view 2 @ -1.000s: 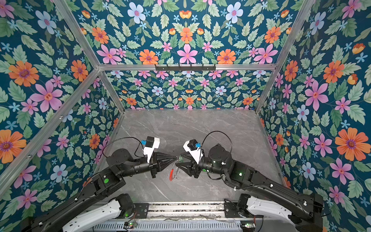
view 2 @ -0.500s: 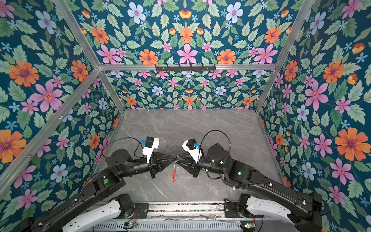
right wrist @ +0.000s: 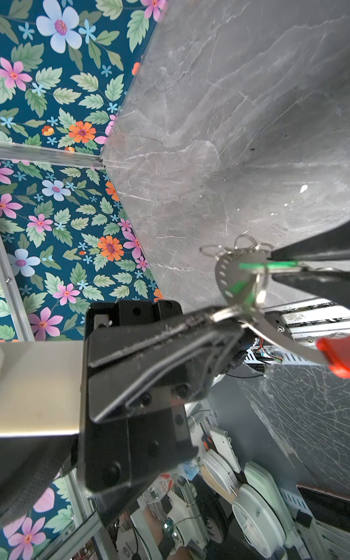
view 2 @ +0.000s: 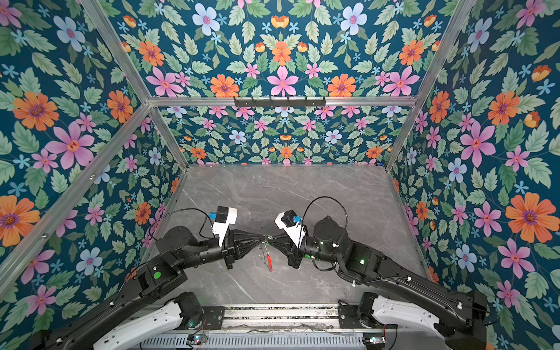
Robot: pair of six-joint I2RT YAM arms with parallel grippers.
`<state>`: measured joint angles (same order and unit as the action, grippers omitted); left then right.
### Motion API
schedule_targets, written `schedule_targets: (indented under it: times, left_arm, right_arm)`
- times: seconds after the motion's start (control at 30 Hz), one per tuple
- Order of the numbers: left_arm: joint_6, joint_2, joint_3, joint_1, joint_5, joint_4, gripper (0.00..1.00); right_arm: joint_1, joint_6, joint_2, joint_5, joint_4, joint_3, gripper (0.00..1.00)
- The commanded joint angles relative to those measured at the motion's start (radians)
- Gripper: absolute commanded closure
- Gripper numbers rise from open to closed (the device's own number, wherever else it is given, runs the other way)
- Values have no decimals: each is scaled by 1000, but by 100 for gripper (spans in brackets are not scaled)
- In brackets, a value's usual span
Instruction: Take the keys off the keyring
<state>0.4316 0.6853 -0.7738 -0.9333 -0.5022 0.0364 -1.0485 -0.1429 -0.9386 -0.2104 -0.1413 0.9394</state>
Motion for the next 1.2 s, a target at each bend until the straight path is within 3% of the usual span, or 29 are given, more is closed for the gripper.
schedule_targets:
  times: [0.0,0.57,0.93,1.17]
  left_arm:
    - [7,-12,12,1,14,69,100]
    - [35,-66,117,1,71,249,100]
    - [58,-35,163,-1,21,370,100]
    - [38,-64,165,0,60,335,100]
  right_arm:
    - [0,12,4,-5,0,3,100]
    - [-79,83,-59,-11,-72,58,100]
    - [-80,111,-95,-64,-68,96,100]
    - [-80,105,-89,-44,-68,93,100]
